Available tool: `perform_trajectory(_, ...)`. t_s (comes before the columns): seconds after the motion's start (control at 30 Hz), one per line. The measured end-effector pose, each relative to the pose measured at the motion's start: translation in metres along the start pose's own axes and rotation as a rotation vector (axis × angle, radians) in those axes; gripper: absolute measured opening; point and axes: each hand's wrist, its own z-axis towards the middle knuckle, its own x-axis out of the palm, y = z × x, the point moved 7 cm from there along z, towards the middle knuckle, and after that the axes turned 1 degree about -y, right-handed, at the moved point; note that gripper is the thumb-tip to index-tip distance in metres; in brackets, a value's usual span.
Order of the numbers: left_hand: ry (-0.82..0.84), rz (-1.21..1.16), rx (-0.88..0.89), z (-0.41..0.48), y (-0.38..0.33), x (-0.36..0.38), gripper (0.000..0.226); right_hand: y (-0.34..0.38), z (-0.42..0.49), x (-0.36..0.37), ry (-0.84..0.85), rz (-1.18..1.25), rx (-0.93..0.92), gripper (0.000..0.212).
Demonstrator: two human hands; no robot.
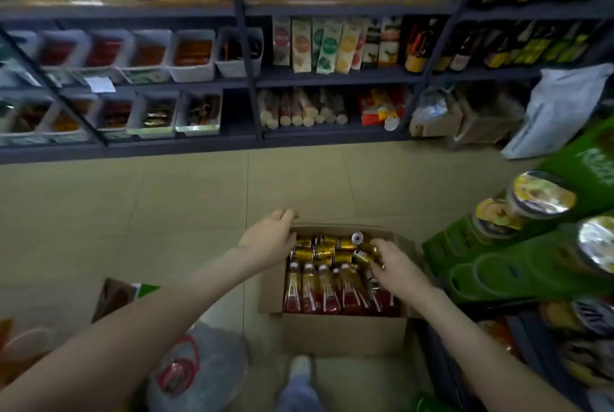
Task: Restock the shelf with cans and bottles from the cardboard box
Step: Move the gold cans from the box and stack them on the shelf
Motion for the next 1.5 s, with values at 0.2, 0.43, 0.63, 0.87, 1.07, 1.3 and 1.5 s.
perform_trajectory(0.2, 0.181, 0.049, 0.019, 0.113, 0.051, 0.103, 0.043, -0.094, 0.075, 0.089, 0.145, 0.041, 0.196, 0.049)
perform_trajectory(0.43, 0.355, 0.188, 0.030, 0.205, 0.123, 0.303, 0.048, -0.188, 0.183, 0.233, 0.253, -0.007, 0.264, 0.058)
perform_trajectory(0.63, 0.314, 0.148, -0.057, 0.253, 0.196, 0.454, 0.053, -0.187, 0.320, 0.340, 0.161, -0.047, 0.019, 0.059)
perform_trajectory(0.87, 0.137, 0.425, 0.072, 0.296, 0.220, 0.518, 0.088, -0.179, 0.422, 0.421, 0.109, -0.450, -0.200, 0.101)
perform_trajectory(1.07, 0.210, 0.569, 0.088, 0.304, 0.208, 0.497, 0.081, -0.180, 0.426, 0.412, -0.076, -0.542, -0.290, 0.088)
perform_trajectory(1.3, 0.239, -0.483, -0.514, 0.243, 0.188, 0.390, 0.076, -0.165, 0.329, 0.300, -0.076, -0.517, -0.395, 0.099)
perform_trajectory(1.5, 0.312, -0.609, -0.442, 0.219, 0.088, 0.266, 0.081, -0.117, 0.231, 0.152, -0.066, -0.544, -0.454, 0.104)
